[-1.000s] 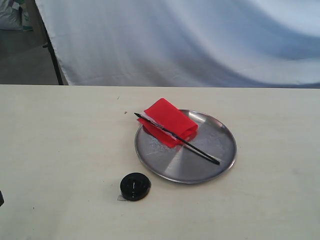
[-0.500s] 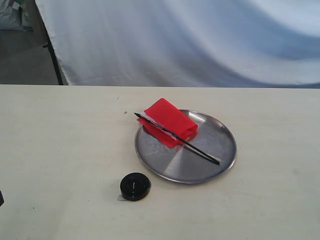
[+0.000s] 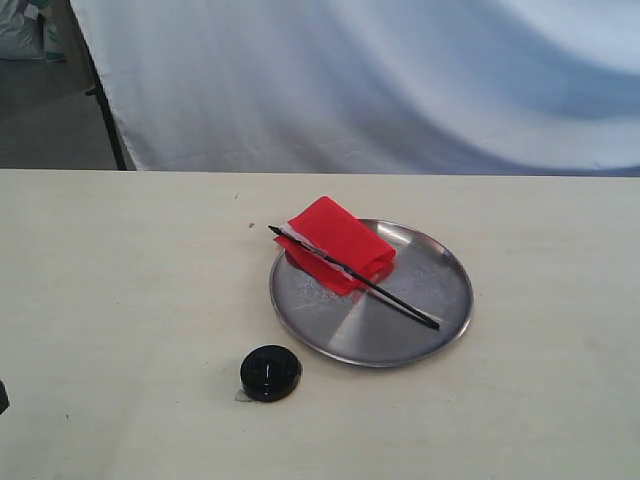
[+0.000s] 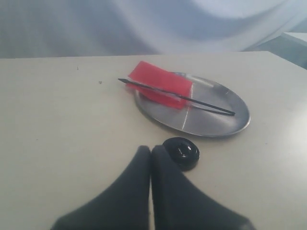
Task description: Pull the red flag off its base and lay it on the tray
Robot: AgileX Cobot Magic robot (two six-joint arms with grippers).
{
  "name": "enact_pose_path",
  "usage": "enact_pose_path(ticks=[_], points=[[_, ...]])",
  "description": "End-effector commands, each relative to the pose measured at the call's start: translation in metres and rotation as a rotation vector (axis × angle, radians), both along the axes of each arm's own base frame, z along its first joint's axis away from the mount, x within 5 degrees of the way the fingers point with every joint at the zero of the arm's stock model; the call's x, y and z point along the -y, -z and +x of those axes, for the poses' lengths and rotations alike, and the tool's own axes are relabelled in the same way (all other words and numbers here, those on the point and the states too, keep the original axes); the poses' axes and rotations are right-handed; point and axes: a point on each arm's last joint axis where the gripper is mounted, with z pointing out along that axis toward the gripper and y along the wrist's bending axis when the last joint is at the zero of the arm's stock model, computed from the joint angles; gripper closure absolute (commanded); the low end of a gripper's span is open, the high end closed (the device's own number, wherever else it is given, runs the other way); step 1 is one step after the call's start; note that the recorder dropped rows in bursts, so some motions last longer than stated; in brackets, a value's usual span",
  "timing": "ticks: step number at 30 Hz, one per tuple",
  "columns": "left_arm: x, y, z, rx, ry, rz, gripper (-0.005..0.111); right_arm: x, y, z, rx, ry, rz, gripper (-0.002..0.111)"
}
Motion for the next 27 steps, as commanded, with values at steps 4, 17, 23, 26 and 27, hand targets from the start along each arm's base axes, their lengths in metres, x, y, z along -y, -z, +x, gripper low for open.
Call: enact_pose_path(ticks=[4,17,23,26,27], points=[[0.0002,-0.0004,-0.0003,-0.003,-0.005,-0.042,0.107,0.0005,0.0005,-0.0002,0.007,0.005,-0.007,0.109],[0.0002,0.0000,-0.0004,-0.021,-0.012,-0.073,0.107,0.0005,0.0005,-0.0002,0.007,0.005,-0.007,0.109],[0.0002,0.0000,-0.0004,-0.020,-0.012,-0.070,0.107,0.0005,0.0005,-0.0002,0.007,0.005,-0.007,0.109],[-0.0002,-0.0009,-0.0018,-0.008,-0.010,-0.075,0.107,0.0005,0.0005,-0.0002,0.007,0.005,-0.007,0.109],[-0.0005,-0.0012,-0.0029,-0.002,-0.007,-0.076,0.107,0.0005,0.0005,-0.0002,0.007,0.005,-0.007,0.109]])
